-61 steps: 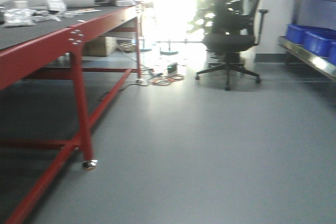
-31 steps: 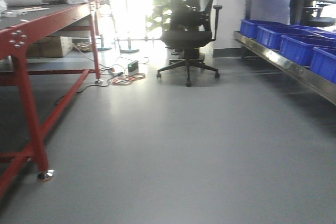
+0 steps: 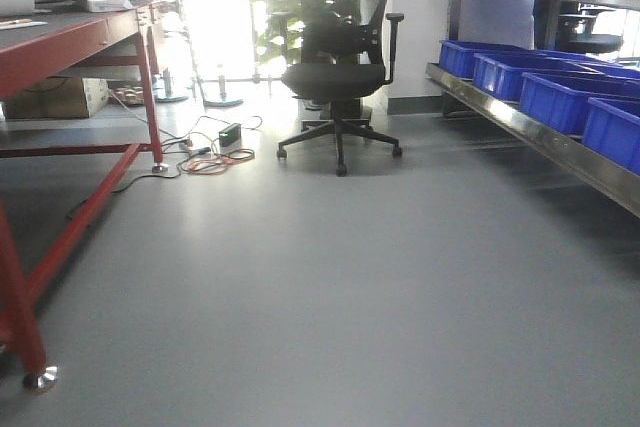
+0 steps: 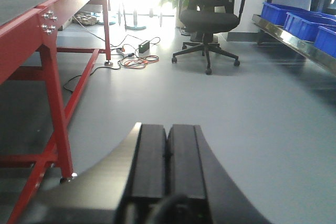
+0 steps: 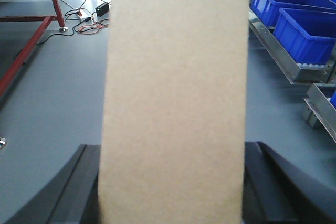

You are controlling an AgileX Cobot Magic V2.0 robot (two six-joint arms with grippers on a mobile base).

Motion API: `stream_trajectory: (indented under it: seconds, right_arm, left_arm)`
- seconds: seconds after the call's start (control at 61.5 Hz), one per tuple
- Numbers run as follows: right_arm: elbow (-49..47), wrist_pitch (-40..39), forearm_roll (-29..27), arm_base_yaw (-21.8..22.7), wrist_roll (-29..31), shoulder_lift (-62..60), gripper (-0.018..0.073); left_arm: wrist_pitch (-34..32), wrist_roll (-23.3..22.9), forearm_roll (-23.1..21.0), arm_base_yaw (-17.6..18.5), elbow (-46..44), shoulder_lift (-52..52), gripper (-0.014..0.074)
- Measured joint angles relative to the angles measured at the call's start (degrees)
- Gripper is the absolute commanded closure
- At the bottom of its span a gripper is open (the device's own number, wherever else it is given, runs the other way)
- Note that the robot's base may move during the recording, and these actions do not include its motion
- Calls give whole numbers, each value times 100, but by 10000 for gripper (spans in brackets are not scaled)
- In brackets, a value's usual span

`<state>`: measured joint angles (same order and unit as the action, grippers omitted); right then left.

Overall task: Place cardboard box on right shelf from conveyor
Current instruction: 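Drive the base to the steel shelf holding the box in the right gripper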

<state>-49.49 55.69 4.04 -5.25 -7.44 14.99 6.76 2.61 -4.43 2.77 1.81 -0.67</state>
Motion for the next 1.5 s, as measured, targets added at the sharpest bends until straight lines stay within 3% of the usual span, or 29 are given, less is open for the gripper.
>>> stream_trajectory:
  seconds: [1.497]
  right_arm:
    - [0, 0, -13, 0, 0, 0, 349]
  left_arm:
    - [0, 0, 0, 0, 0, 0, 713]
